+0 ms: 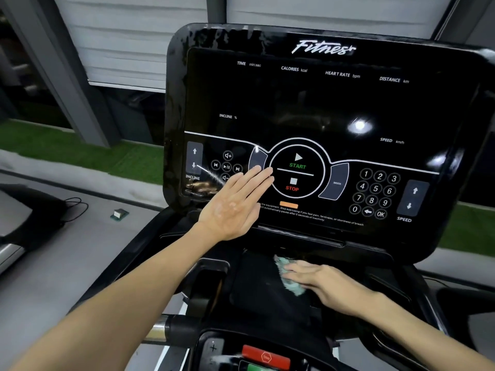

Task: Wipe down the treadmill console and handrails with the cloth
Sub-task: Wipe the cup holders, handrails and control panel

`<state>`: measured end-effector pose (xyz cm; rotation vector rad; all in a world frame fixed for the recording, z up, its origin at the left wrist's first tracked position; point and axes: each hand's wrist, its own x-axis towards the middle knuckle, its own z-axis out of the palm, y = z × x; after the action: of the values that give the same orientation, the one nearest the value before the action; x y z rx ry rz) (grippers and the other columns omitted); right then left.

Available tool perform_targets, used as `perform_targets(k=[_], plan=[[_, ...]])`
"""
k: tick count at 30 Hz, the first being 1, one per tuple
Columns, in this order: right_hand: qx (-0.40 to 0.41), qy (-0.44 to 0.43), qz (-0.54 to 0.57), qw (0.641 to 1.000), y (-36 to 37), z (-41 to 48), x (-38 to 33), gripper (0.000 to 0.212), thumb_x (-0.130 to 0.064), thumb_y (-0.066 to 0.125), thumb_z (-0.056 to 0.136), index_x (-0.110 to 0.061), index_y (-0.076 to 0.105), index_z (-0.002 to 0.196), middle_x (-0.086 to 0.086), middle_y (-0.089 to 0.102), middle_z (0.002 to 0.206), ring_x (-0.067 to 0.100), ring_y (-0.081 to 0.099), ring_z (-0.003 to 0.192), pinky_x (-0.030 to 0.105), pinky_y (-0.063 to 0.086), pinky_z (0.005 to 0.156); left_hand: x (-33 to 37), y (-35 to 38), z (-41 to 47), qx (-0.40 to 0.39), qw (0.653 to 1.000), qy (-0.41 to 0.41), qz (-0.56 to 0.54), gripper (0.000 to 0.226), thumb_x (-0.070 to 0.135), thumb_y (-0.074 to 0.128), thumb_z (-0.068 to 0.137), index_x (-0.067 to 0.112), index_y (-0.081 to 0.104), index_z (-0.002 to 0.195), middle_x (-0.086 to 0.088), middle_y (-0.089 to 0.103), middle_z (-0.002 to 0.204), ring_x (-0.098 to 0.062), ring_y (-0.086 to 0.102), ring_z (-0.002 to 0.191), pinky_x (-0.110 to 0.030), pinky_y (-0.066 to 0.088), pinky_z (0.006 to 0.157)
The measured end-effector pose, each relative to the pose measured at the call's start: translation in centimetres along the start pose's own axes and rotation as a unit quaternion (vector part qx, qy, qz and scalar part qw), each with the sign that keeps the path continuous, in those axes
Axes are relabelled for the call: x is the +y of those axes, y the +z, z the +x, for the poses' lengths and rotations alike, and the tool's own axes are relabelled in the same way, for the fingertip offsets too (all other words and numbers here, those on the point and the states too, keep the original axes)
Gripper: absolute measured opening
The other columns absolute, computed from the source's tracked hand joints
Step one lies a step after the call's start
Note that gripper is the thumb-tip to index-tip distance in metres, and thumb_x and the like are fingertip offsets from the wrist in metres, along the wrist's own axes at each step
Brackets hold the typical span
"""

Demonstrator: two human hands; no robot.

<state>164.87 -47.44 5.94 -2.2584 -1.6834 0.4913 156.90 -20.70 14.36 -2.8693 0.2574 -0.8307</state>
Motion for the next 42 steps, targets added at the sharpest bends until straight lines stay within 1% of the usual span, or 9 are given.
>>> perform_targets(k=[5,9,15,21,25,28,32,35,42], plan=[[0.009,-0.018,-0.026,0.999,-0.4,0.7,-0.9,0.056,0.004,0.041,0.095,-0.027,0.047,0.14,-0.014,0.038,0.151,0.003,0.031,0.14,0.018,0.026,0.114,0.1,0.1,0.0,0.004,1.0,-0.004,-0.005,0.058,0.02,0.043,0.093,0.004,0.034,0.148,-0.011,0.028,0.157,-0.027,0.024,0.146,-0.044,0.027,0.116],[0.028,-0.013,-0.02,0.999,0.5,4.0,-2.3,0.049,-0.006,0.039,0.101,-0.026,0.04,0.146,-0.009,0.029,0.155,0.006,0.022,0.144,0.002,0.004,0.108,-0.1,0.0,0.0,-0.002,1.0,-0.002,-0.002,0.059,0.02,0.045,0.093,0.004,0.033,0.148,-0.011,0.027,0.158,-0.027,0.022,0.147,-0.044,0.025,0.117],[-0.036,-0.067,0.01,0.997,-0.4,-0.4,-2.5,0.043,-0.002,0.045,0.097,-0.027,0.056,0.13,-0.017,0.051,0.137,0.005,0.045,0.127,0.028,0.04,0.104,0.0,0.0,-0.1,-0.005,1.0,0.0,0.007,0.06,0.02,0.047,0.093,0.005,0.032,0.149,-0.01,0.026,0.158,-0.026,0.022,0.147,-0.042,0.024,0.118],[-0.075,-0.088,0.003,0.993,-1.3,-1.1,-2.6,0.036,0.001,0.046,0.095,-0.022,0.061,0.119,-0.012,0.055,0.127,0.012,0.047,0.121,0.033,0.041,0.101,0.0,0.1,0.0,-0.003,1.0,-0.005,-0.003,0.059,0.02,0.046,0.094,0.004,0.033,0.149,-0.01,0.026,0.158,-0.026,0.022,0.147,-0.045,0.027,0.116],[-0.03,-0.073,-0.009,0.997,-0.4,4.0,-3.9,0.039,-0.006,0.045,0.099,-0.017,0.055,0.134,0.0,0.044,0.148,0.025,0.033,0.139,0.037,0.029,0.113,0.0,0.1,0.0,-0.003,1.0,-0.002,-0.004,0.059,0.02,0.046,0.093,0.005,0.032,0.149,-0.01,0.026,0.158,-0.026,0.021,0.147,-0.045,0.025,0.117],[-0.024,-0.073,0.011,0.997,0.6,6.6,-6.5,0.035,-0.021,0.058,0.094,-0.02,0.061,0.129,-0.001,0.057,0.135,0.022,0.047,0.127,0.038,0.038,0.106,0.0,0.0,0.0,-0.004,1.0,0.0,0.004,0.06,0.021,0.045,0.093,0.005,0.032,0.149,-0.01,0.026,0.158,-0.026,0.021,0.147,-0.042,0.021,0.119],[-0.021,-0.039,0.117,0.992,1.2,6.5,-8.1,0.034,-0.025,0.075,0.082,-0.019,0.071,0.115,-0.008,0.068,0.119,0.0,0.053,0.121,0.009,0.034,0.103,0.0,-0.1,-0.1,-0.003,1.0,0.0,0.009,0.06,0.021,0.045,0.093,0.005,0.031,0.149,-0.01,0.025,0.159,-0.026,0.02,0.147,-0.04,0.017,0.12],[-0.04,-0.072,0.147,0.986,0.6,5.0,-8.1,0.023,-0.015,0.071,0.087,-0.013,0.073,0.11,-0.008,0.07,0.112,-0.021,0.054,0.083,0.001,0.034,0.081,0.0,-0.1,-0.1,-0.001,1.0,0.003,0.007,0.06,0.02,0.046,0.092,0.004,0.032,0.149,-0.01,0.026,0.158,-0.026,0.02,0.147,-0.04,0.018,0.119],[-0.075,-0.041,0.15,0.985,-1.9,-2.3,-4.3,0.019,-0.027,0.058,0.097,-0.014,0.072,0.096,-0.018,0.063,0.097,0.007,0.059,0.09,0.018,0.043,0.082,0.1,0.0,0.0,0.004,1.0,0.001,0.0,0.059,0.02,0.045,0.093,0.004,0.034,0.148,-0.011,0.028,0.157,-0.027,0.023,0.146,-0.043,0.025,0.117]])
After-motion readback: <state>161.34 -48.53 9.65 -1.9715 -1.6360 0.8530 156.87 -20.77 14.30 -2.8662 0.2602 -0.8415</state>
